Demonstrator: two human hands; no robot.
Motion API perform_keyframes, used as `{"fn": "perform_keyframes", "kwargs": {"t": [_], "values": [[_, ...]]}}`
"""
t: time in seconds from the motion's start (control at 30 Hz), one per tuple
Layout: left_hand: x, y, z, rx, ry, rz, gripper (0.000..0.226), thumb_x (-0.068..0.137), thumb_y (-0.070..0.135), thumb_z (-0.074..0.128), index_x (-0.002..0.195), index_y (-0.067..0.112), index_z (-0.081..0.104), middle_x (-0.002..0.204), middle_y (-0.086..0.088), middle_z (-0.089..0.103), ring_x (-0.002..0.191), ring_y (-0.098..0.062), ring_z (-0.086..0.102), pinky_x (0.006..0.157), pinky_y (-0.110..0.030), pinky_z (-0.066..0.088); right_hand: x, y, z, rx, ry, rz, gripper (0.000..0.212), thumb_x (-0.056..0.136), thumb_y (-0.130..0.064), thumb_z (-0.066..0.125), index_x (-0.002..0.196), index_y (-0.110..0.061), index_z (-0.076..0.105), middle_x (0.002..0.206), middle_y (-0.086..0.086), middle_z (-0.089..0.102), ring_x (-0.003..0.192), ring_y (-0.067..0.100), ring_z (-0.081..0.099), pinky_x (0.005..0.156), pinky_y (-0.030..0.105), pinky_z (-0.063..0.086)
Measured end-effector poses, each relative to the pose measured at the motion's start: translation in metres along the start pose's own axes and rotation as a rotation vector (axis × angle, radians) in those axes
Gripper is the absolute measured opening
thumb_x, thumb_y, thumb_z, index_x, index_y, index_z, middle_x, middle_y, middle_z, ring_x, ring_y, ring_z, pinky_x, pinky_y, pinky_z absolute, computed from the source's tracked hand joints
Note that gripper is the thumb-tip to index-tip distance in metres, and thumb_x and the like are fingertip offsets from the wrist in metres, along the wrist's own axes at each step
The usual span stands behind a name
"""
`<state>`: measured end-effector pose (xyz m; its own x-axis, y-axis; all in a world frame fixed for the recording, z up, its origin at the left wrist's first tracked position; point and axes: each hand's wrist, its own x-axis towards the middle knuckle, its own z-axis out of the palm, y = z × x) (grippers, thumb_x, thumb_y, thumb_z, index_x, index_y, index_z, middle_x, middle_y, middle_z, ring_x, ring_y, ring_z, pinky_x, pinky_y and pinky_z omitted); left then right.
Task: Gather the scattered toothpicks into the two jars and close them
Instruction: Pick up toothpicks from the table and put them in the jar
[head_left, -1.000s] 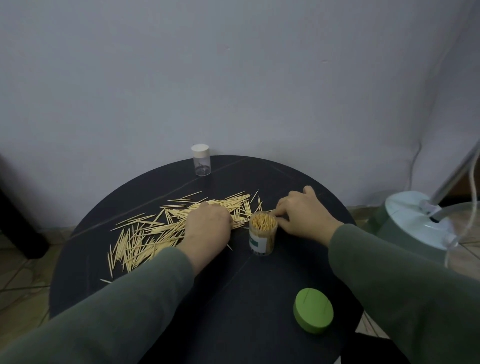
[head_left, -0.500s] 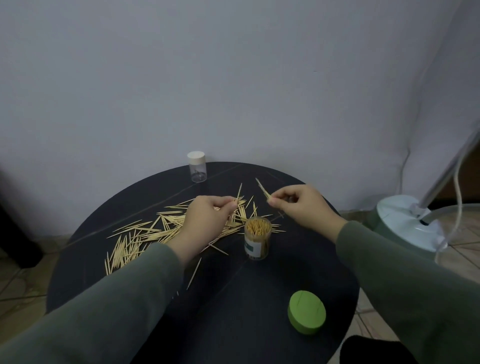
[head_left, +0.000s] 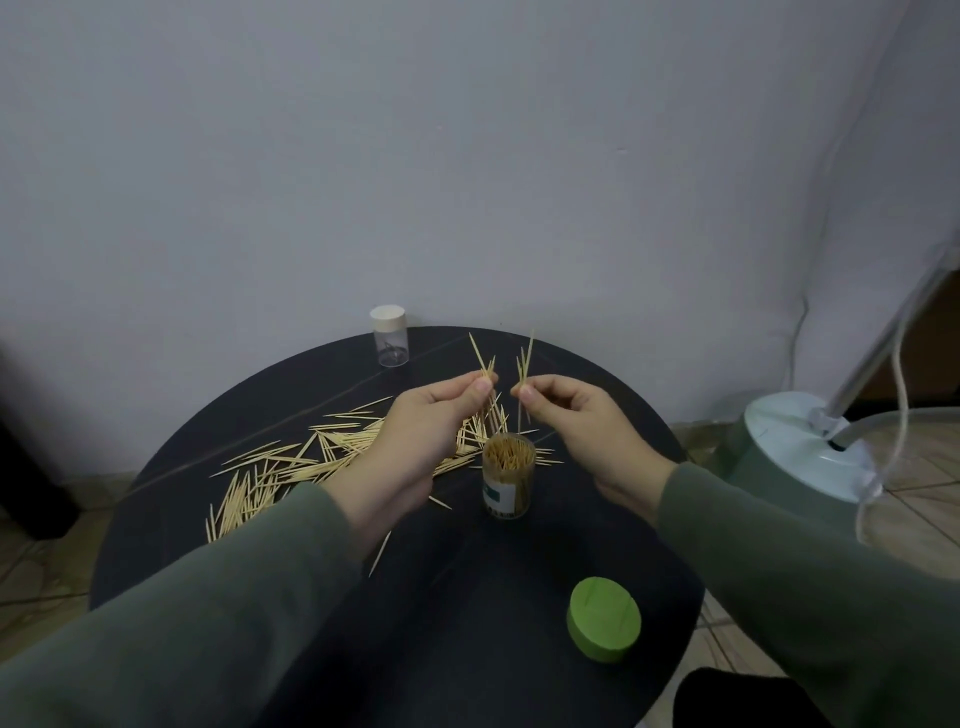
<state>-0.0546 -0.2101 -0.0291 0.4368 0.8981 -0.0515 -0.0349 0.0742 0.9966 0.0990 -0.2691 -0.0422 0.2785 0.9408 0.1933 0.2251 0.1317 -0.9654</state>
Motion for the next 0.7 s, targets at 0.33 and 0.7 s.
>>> {"fn": "perform_keyframes", "kwargs": {"t": [0.33, 0.7], "values": [[0.004, -0.023, 0.006, 0.053, -0.083, -0.024, 0.024, 0.093, 0.022, 0.061, 0.116, 0.020, 0.069, 0.095, 0.023, 0.063, 0.091, 0.008, 0.050, 0.087, -0.027, 0.038, -0.003, 0.012, -0.007, -0.438, -0.071, -0.043, 0.026, 0.075, -0.064, 0.056, 0.092, -0.048, 0.068, 0.092, -0.021, 0.070, 0.095, 0.007, 0.064, 0.098, 0.056, 0.042], [0.017, -0.022, -0.011, 0.531, -0.188, 0.213, 0.025, 0.088, 0.027, 0.066, 0.112, 0.021, 0.071, 0.115, 0.010, 0.068, 0.109, -0.001, 0.057, 0.089, -0.016, 0.045, -0.004, 0.017, -0.014, -0.640, -0.051, -0.121, 0.001, 0.085, -0.047, 0.063, 0.085, -0.046, 0.064, 0.085, -0.028, 0.057, 0.092, -0.004, 0.047, 0.102, 0.047, 0.033]]}}
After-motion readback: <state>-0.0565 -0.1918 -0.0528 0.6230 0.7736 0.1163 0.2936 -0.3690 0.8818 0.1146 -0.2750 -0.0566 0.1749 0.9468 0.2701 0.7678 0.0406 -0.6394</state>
